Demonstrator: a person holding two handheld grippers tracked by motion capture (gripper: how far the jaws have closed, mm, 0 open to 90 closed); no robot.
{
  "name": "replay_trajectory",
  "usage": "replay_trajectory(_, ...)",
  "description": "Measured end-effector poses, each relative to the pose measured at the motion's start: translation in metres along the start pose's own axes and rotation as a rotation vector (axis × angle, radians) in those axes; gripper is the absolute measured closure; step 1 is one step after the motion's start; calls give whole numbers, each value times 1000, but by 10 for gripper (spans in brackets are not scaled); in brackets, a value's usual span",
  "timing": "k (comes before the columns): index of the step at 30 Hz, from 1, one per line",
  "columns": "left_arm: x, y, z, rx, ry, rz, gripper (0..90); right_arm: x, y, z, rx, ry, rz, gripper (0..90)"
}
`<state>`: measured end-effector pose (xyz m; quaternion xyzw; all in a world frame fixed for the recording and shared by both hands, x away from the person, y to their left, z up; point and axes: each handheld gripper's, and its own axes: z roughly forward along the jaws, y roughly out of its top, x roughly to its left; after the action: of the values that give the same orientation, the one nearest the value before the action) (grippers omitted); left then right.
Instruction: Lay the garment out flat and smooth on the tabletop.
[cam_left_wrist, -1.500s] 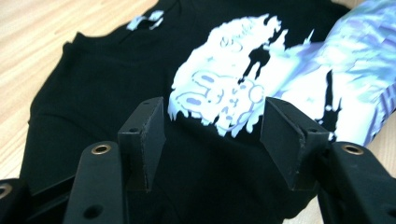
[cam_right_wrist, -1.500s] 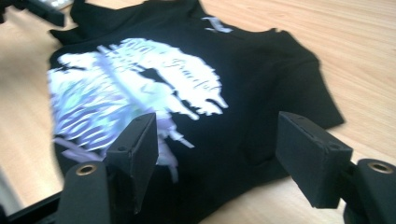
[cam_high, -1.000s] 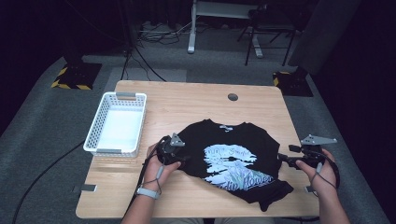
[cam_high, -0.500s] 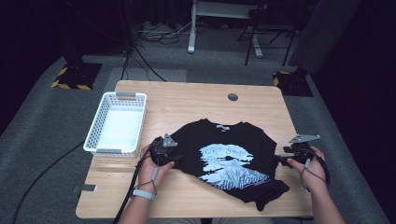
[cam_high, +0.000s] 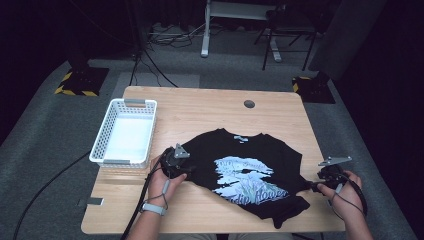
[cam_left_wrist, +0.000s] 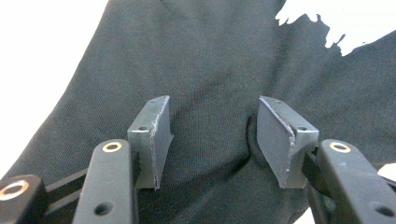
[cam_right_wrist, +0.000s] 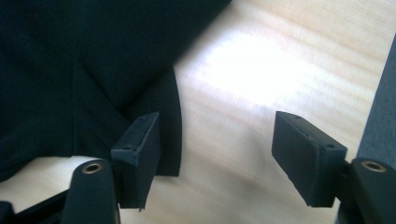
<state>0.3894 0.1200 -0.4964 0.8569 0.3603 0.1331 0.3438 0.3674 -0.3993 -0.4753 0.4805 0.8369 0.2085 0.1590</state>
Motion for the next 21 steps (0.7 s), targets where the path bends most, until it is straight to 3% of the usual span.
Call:
replay_trajectory(4,-1,1,0,9,5,-2,457,0,0,0,0,0,0,335)
replay_trajectory(5,-1,1,0,10,6,-1,458,-1,17,-12,-62,-3,20,331)
replay_trajectory(7,-1,2,0,10,6,0,457,-8,26,-5,-140,30,41,316)
replay_trajectory(8,-1,1,0,10,7,1,458,-11,29,-1,-146,47,58,316)
replay_trajectory(12,0,0,0,0,2,-2,457,-9,44,20,-132,81,45,359)
replay_trajectory(14,0,0,0,0,2,-3,457,-6,50,29,-95,101,30,502)
replay_trajectory(17,0,0,0,-3,3,-2,457,-1,55,35,-75,152,18,843)
replay_trajectory(19,0,0,0,-3,3,-2,457,1,57,32,-75,150,21,859)
replay_trajectory(21,0,0,0,-4,4,-2,458,9,65,17,-118,123,6,869)
